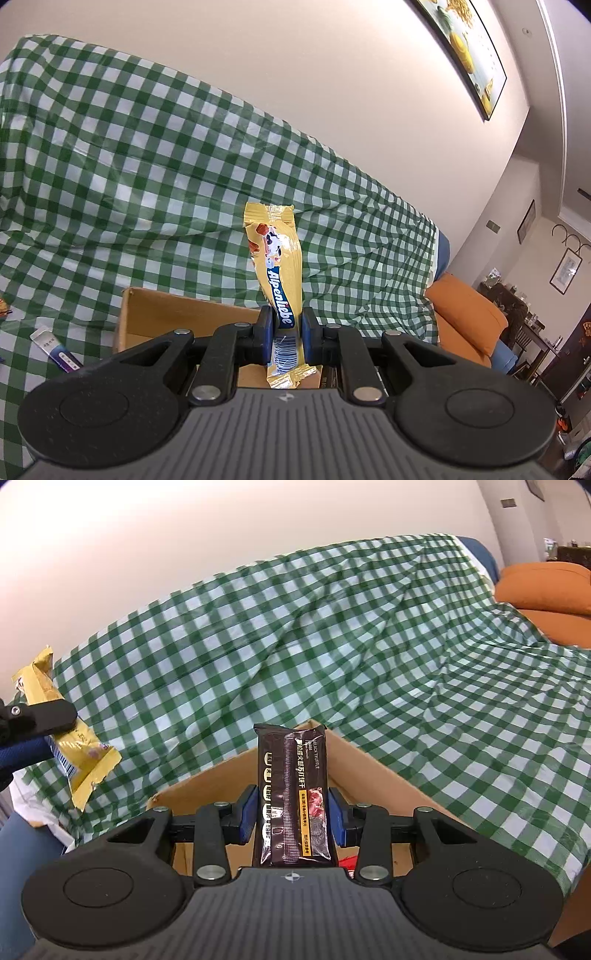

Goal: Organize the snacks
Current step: 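Open the right tool over the box while the left tool releases the yellow bar into it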

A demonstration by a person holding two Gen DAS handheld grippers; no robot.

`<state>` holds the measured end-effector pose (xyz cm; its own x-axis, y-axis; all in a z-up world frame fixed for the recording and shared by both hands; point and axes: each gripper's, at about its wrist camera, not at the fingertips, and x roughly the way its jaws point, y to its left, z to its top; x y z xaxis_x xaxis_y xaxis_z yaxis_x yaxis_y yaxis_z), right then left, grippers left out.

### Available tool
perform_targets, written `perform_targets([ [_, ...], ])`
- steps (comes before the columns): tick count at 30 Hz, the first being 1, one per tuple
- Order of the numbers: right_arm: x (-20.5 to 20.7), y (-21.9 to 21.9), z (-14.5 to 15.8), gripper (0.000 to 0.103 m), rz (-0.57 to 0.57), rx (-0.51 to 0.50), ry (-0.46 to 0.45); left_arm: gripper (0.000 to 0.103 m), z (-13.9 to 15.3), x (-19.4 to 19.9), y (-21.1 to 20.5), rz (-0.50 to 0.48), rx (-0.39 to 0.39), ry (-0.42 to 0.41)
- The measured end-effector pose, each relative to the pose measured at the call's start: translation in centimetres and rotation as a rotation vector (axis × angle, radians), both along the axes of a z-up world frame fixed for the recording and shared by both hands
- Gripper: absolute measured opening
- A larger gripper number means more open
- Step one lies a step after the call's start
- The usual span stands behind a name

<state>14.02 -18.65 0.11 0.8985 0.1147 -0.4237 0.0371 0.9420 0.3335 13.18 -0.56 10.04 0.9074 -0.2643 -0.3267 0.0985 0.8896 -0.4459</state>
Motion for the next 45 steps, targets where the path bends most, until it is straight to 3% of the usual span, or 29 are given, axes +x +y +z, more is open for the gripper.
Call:
perform_targets([
  [9,0.2,-1.2,0.0,0.041,-0.048,0.016,-0.005,0.017,-0.3,1.2,-1.5,-0.006,0.018,0.020],
  [45,0.3,-1.7,0.1,0.041,-0.067,0.022,-0.023,0.017,0.2,3.5,-4.4,-0.049,0.042,0.008],
])
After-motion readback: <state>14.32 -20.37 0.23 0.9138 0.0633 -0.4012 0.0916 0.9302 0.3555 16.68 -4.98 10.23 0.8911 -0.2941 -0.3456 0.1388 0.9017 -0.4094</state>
